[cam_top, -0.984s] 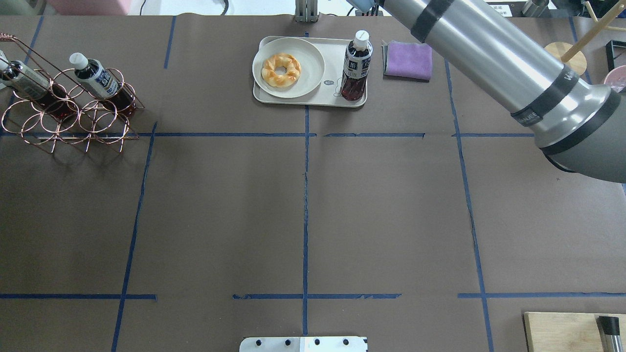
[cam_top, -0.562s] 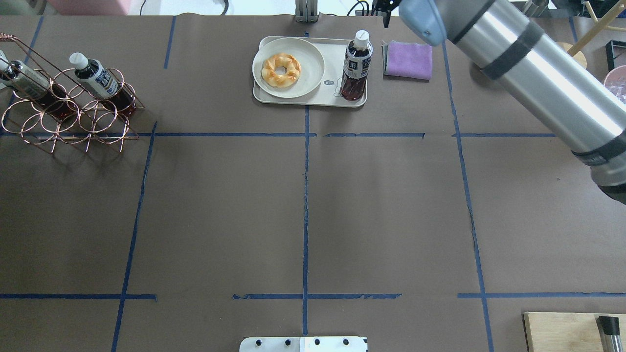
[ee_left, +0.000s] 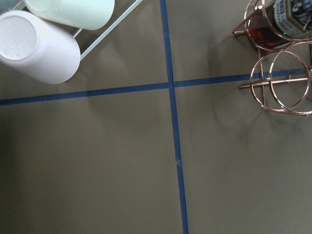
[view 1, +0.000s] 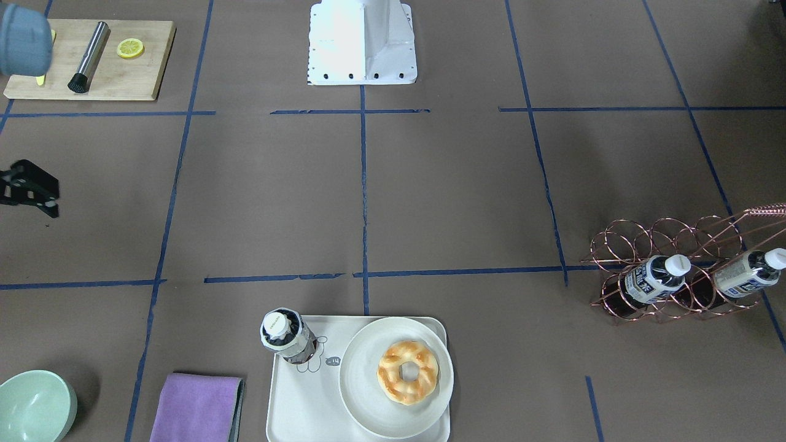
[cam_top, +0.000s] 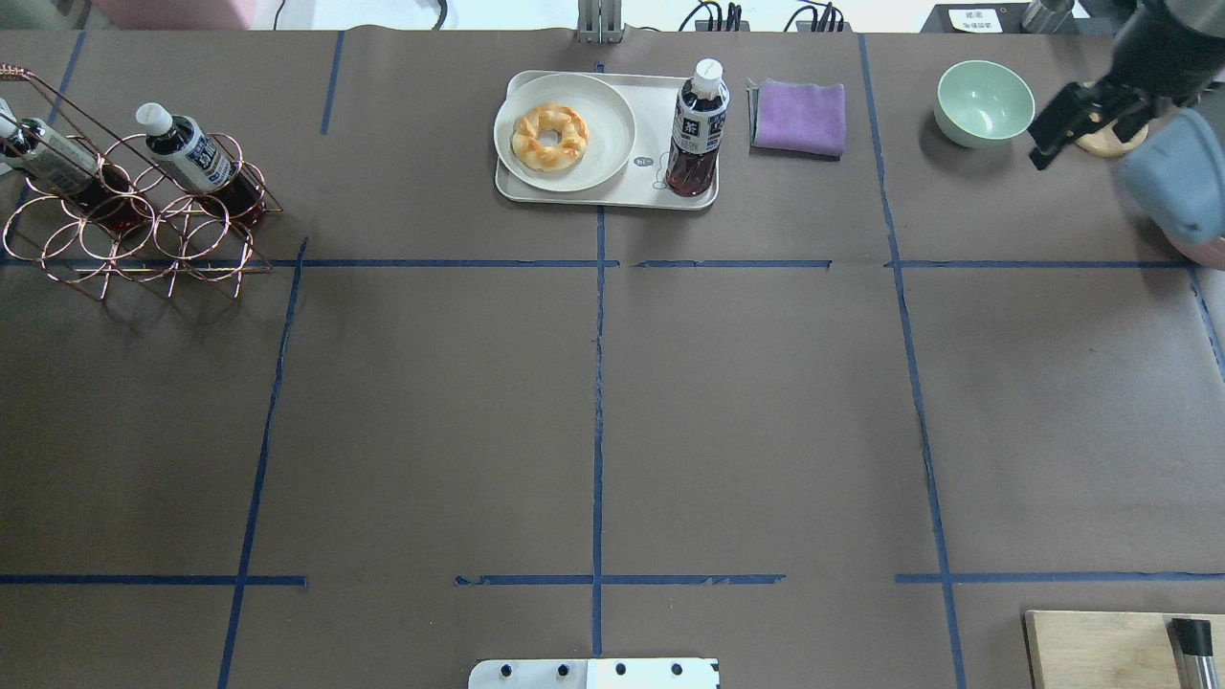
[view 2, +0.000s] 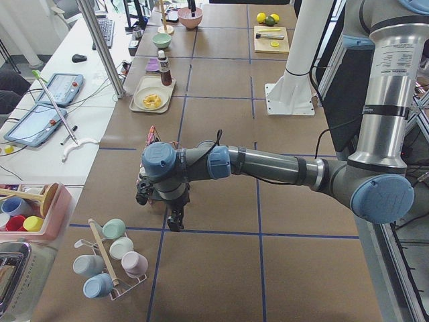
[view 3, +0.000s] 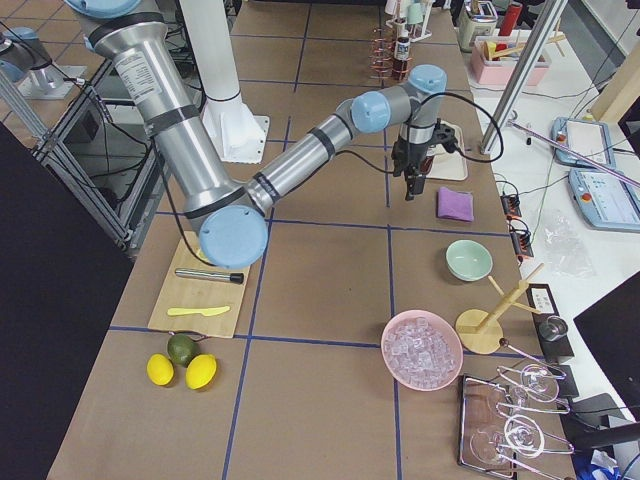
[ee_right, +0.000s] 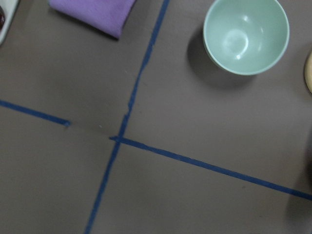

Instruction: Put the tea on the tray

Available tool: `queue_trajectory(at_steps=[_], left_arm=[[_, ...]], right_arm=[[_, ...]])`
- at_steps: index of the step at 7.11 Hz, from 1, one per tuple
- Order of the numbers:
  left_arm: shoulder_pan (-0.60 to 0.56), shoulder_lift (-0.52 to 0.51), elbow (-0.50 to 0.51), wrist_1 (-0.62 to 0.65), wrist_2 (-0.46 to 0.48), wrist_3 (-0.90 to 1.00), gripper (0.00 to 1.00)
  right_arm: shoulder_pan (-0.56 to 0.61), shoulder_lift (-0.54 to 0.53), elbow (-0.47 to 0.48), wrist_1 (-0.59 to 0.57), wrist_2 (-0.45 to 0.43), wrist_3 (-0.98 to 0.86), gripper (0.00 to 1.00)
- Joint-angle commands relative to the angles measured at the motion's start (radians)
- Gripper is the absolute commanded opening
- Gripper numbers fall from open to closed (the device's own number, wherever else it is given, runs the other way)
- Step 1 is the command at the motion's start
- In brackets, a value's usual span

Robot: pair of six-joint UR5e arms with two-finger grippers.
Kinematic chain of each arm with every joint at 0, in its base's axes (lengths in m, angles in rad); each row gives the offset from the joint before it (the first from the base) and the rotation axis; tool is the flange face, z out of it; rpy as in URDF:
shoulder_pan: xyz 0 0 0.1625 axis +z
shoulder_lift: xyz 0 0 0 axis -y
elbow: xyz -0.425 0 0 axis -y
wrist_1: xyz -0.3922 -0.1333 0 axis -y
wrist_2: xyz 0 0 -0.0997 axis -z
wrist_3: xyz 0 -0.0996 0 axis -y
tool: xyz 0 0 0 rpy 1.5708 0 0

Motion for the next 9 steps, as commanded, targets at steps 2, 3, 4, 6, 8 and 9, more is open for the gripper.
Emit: queue_trajectory(at_steps=[2,3,4,6,8,9], left_arm=[[0.001,0.089,0.000,-0.057,0.007,-0.002,1.00],[0.001,0.091,0.003,-0.055,0.010,-0.006,1.00],[0.001,0.108,-0.001,-0.063,0.004,-0.005,1.00],[0.001,0.107,-0.013,-0.062,0.007,-0.008,1.00],[0.001,0.108,-0.015,-0.062,0.010,-0.003,1.00],[0.003,0.110,-0.016,-0.062,0.010,-0.002,1.00]], right_arm=[[0.199,-0.389,0.062,0.014,0.040,-0.389,0.99],[0.271,-0.465,0.063,0.017,0.070,-0.394,0.99],[0.308,-0.528,0.076,0.020,0.071,-0.391,0.99],[0.309,-0.535,0.073,0.037,0.071,-0.276,0.98],[0.307,-0.538,0.056,0.098,0.077,-0.212,1.00],[0.307,-0.538,0.056,0.116,0.086,-0.212,1.00]])
